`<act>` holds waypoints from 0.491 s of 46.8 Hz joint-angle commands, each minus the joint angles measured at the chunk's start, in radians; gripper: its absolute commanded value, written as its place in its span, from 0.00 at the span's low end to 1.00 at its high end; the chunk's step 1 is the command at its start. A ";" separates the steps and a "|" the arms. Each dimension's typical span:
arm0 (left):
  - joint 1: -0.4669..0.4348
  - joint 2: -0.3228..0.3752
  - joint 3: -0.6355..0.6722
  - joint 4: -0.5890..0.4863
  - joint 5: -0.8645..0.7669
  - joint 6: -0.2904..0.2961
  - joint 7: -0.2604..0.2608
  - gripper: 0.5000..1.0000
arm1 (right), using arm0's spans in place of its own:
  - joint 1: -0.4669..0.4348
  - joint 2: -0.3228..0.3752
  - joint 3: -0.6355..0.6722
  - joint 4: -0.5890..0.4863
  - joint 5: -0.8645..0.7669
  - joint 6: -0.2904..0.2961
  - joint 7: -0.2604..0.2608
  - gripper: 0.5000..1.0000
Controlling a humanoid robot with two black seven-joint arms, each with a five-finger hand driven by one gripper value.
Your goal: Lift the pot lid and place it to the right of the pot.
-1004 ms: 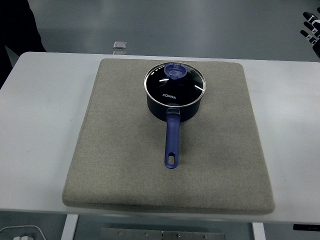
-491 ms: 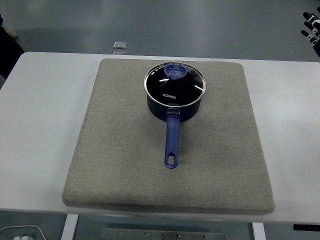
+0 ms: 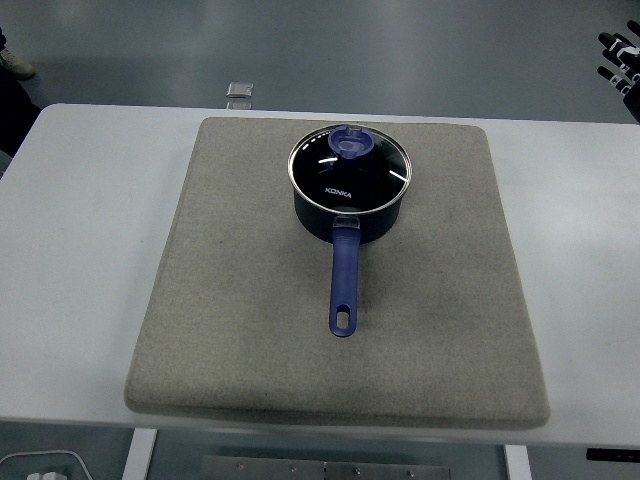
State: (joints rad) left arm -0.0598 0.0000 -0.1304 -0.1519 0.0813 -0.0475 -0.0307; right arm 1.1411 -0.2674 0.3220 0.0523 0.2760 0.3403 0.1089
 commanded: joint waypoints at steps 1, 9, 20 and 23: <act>0.000 0.000 0.000 0.000 0.000 0.000 0.000 1.00 | 0.003 -0.001 -0.029 0.000 0.000 0.003 0.000 0.84; 0.000 0.000 0.000 0.000 0.000 0.000 0.000 1.00 | 0.009 -0.015 -0.038 0.000 0.002 0.025 0.000 0.84; 0.000 0.000 0.000 0.000 0.000 0.000 0.000 1.00 | 0.011 -0.016 -0.054 0.001 0.000 0.014 0.000 0.84; 0.000 0.000 0.000 0.000 0.000 0.000 0.000 1.00 | 0.006 -0.016 -0.055 0.001 0.000 0.011 0.000 0.84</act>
State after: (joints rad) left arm -0.0598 0.0000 -0.1304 -0.1518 0.0813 -0.0475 -0.0307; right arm 1.1534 -0.2838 0.2686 0.0537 0.2764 0.3541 0.1089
